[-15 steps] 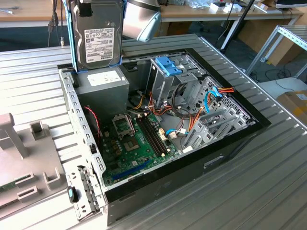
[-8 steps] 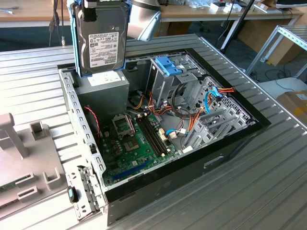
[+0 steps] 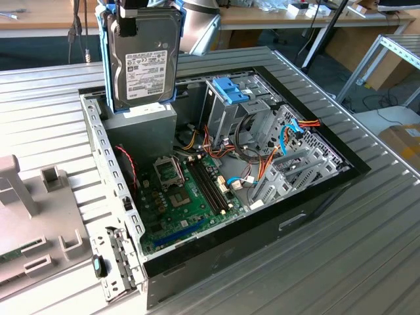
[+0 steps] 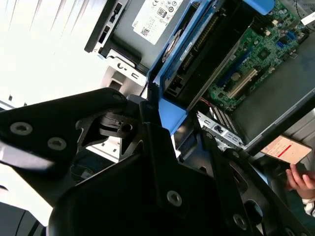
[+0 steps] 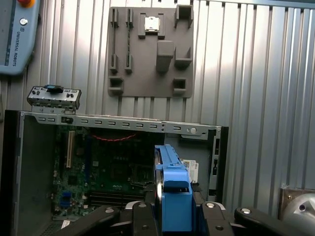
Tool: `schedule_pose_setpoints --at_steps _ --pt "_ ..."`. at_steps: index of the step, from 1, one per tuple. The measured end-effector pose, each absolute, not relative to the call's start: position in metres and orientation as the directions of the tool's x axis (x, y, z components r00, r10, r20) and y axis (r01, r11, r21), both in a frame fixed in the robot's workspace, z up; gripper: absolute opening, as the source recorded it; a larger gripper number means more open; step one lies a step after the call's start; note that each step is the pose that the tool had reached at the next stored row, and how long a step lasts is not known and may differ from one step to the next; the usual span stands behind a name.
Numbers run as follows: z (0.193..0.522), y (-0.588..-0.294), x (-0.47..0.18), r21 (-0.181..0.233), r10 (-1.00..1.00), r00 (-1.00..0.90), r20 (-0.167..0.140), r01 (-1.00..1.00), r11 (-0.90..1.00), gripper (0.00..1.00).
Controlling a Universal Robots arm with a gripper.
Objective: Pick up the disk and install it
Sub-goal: 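Pick up the disk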
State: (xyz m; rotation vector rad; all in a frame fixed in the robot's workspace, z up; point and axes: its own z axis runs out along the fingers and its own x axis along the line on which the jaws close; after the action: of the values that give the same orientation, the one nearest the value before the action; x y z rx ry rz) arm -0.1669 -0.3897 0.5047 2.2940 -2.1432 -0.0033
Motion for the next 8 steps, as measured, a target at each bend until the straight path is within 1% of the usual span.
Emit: schedule_pose_setpoints --at_steps 8 --pt "0.5047 -0.3899 -0.1669 0.003 -0.998 0.068 0.0 -0.998 -0.068 0.36"
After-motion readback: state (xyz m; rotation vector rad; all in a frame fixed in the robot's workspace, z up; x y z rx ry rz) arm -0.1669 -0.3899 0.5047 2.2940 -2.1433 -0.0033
